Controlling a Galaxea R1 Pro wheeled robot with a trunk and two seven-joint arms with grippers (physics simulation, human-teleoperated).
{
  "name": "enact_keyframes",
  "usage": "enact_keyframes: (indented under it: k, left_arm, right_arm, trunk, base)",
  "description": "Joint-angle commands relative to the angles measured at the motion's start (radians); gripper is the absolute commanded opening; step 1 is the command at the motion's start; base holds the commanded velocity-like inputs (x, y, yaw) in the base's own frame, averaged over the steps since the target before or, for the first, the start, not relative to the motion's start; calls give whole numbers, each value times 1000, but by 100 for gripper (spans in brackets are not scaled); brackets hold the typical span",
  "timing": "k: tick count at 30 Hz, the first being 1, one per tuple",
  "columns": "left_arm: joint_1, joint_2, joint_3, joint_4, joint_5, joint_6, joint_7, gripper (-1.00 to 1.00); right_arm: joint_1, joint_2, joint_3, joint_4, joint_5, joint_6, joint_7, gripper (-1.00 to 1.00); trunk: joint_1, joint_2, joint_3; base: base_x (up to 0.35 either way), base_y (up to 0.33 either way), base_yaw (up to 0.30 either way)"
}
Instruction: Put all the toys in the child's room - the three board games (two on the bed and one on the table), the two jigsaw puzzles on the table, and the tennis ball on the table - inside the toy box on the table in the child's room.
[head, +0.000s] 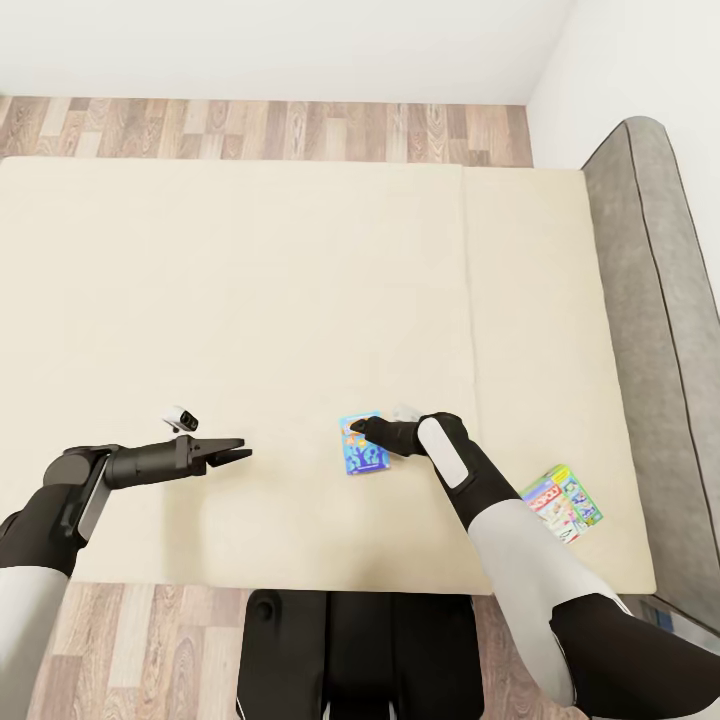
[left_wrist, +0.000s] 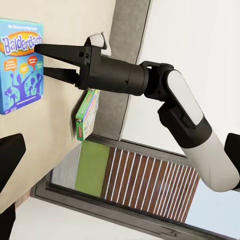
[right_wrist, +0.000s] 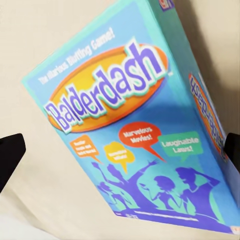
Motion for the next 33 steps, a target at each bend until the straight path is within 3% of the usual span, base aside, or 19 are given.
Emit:
enact_keyframes:
  k: [1,33]
  left_arm:
    - [0,0,0,0,0,11,-4,100]
    - [0,0,1,0,0,11,-4,100]
  right_arm:
    - [0,0,1,-1,-10,2,-10,100]
    - [0,0,2,-2,-10,3,-8,100]
  trunk:
    - [1,-2,-1]
    - [1,-2,-1]
  base:
    - [0,32,0]
    - [0,62,0]
